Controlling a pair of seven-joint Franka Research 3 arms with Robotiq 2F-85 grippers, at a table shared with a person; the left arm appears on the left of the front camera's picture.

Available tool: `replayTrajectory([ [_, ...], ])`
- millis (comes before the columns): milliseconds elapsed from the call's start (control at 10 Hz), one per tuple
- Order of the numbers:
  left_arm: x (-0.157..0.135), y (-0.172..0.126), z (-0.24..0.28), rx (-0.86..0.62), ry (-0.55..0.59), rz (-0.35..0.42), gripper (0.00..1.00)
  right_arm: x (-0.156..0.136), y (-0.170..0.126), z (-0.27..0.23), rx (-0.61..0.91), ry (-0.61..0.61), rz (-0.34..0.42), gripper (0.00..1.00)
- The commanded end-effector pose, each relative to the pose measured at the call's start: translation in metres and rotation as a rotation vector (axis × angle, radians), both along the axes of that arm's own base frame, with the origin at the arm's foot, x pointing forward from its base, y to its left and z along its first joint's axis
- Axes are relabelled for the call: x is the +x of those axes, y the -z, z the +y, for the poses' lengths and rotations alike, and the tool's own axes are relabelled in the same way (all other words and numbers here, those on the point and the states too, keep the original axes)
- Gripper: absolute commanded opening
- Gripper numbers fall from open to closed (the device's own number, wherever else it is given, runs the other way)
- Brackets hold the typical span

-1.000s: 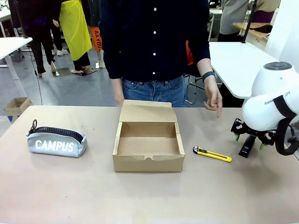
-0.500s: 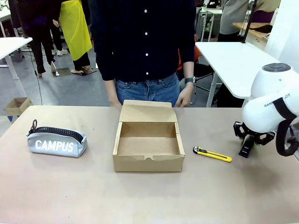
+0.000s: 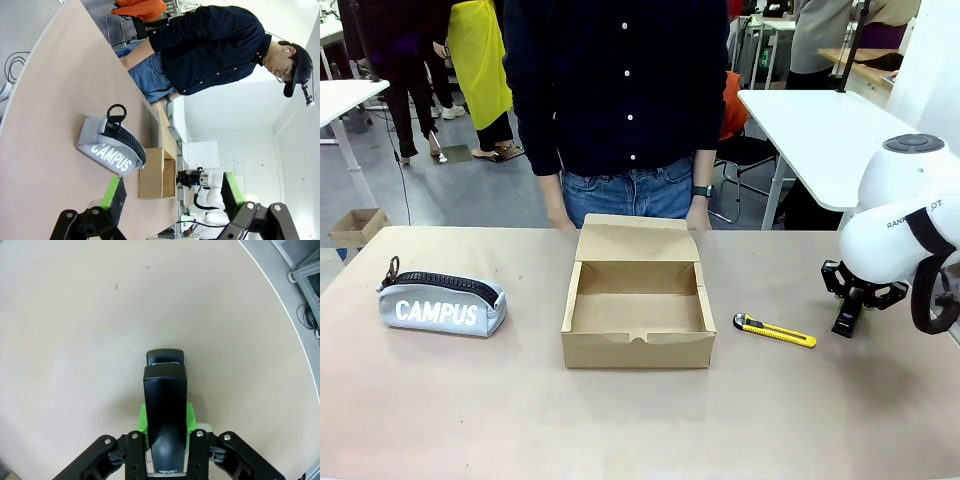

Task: Pack the items into the box.
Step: Pick up the item indicated by the person and place it inside the Mailer Box.

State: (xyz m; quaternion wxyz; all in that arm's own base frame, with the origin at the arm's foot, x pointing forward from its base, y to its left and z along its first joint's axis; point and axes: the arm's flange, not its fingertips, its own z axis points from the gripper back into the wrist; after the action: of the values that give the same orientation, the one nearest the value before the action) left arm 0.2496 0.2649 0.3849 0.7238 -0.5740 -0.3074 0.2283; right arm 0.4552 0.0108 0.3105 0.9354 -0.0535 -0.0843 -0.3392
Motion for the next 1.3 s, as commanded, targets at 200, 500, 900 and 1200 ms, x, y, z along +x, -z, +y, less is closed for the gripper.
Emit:
replayTrajectory([
  [200, -0.001, 0.000, -0.003, -0.003, -0.008, -0.035, 1.00, -0.018, -0.023, -0.008, 0.081, -0.084, -0.004, 0.00],
  [500, -0.001, 0.000, -0.003, -0.003, -0.008, -0.035, 1.00, -0.078, -0.116, -0.007, 0.102, -0.486, -0.030, 0.00],
  [900, -0.001, 0.000, -0.003, -0.003, -0.008, -0.035, 1.00, -0.082, -0.141, 0.018, 0.093, -0.656, -0.051, 0.25],
  [1200, -0.001, 0.000, -0.003, -0.003, -0.008, -0.035, 1.00, -0.095, -0.155, 0.020, 0.127, -0.784, -0.054, 0.32],
])
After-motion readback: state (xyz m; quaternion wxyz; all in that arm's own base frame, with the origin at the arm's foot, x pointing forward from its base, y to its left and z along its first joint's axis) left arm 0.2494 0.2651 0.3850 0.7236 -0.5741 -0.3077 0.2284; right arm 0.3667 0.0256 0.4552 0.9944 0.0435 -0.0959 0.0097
